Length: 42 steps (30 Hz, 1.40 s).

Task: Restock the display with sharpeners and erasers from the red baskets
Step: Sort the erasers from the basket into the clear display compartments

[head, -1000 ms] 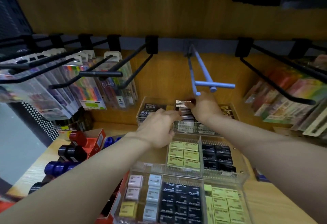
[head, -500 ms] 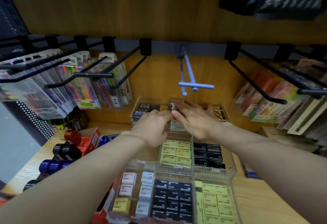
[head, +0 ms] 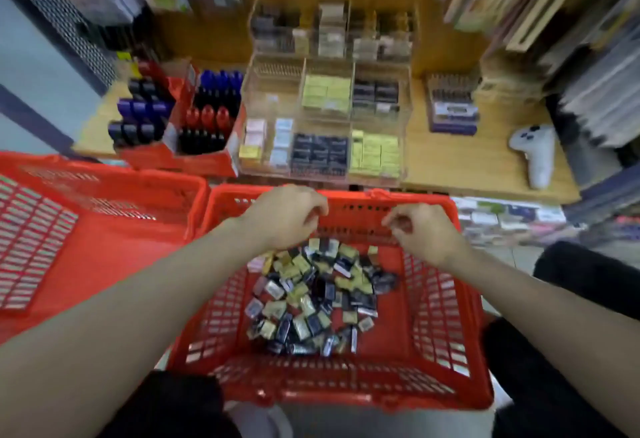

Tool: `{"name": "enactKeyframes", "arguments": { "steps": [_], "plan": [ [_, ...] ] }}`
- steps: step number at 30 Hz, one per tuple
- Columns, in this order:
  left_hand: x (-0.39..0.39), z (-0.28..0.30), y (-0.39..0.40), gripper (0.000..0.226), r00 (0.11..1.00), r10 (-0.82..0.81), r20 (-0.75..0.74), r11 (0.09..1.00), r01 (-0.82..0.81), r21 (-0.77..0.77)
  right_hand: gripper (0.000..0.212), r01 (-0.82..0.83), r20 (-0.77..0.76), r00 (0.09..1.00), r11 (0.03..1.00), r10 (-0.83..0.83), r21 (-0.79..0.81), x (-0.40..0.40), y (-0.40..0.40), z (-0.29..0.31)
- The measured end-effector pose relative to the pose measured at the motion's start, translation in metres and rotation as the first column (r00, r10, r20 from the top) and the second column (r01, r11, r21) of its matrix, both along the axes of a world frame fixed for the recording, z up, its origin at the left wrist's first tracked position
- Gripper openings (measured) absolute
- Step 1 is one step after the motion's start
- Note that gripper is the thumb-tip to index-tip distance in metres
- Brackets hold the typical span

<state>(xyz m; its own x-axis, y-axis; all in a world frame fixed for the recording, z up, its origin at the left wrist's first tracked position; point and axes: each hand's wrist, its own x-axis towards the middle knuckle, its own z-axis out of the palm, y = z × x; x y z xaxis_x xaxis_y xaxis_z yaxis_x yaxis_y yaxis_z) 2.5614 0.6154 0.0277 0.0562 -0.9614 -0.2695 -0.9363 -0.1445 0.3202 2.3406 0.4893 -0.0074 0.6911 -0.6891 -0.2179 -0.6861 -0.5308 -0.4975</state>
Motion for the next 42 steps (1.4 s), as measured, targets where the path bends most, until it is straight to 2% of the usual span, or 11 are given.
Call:
{"name": "enactKeyframes", "arguments": {
  "steps": [4,10,15,18,21,24,27,30,34,39,42],
  "plan": [
    [-0.027,-0.070,0.033,0.036,0.999,-0.026,-0.028,0.948,0.033,0.317,0.019,0.241,-0.156,0.963,0.959,-0.218,0.150,-0.037,0.027,-0.066],
    [-0.044,-0.142,0.051,0.042,0.982,0.131,-0.134,0.901,-0.062,0.429,0.022,0.493,-0.319,0.862,0.795,-0.393,0.353,-0.055,0.048,-0.140],
    [-0.047,-0.181,0.054,0.046,0.943,0.265,-0.203,0.880,-0.151,0.451,0.028,0.452,-0.418,0.850,0.851,-0.321,0.267,-0.044,0.068,-0.178],
    [-0.048,-0.194,0.053,0.048,0.923,0.296,-0.245,0.876,-0.160,0.454,0.039,0.504,-0.334,0.844,0.834,-0.419,0.227,-0.037,0.076,-0.190],
    [-0.048,-0.199,0.051,0.049,0.908,0.310,-0.282,0.882,-0.164,0.441,0.040,0.405,-0.205,0.910,0.883,-0.362,0.238,-0.035,0.081,-0.198],
    [-0.050,-0.200,0.049,0.046,0.894,0.330,-0.303,0.879,-0.174,0.444,0.038,0.310,-0.221,0.939,0.928,-0.265,0.206,-0.031,0.084,-0.204],
    [-0.051,-0.198,0.046,0.043,0.873,0.360,-0.329,0.869,-0.186,0.458,0.030,0.316,-0.218,0.936,0.932,-0.276,0.178,-0.022,0.085,-0.210],
    [-0.054,-0.194,0.041,0.039,0.813,0.422,-0.400,0.869,-0.237,0.435,0.028,0.485,-0.168,0.874,0.838,-0.455,0.250,-0.021,0.082,-0.208],
    [-0.060,-0.188,0.033,0.035,0.654,0.548,-0.521,0.831,-0.354,0.429,0.026,0.649,-0.138,0.707,0.558,-0.694,0.518,-0.031,0.073,-0.195],
    [-0.069,-0.181,0.026,0.047,0.692,0.486,-0.534,0.864,-0.289,0.412,0.027,0.408,-0.051,0.799,0.477,-0.600,0.779,-0.016,0.072,-0.171],
    [-0.072,-0.180,0.027,0.040,0.766,0.425,-0.482,0.869,-0.197,0.454,0.037,0.306,-0.009,0.788,0.380,-0.615,0.873,-0.004,0.072,-0.162]
  ]
}}
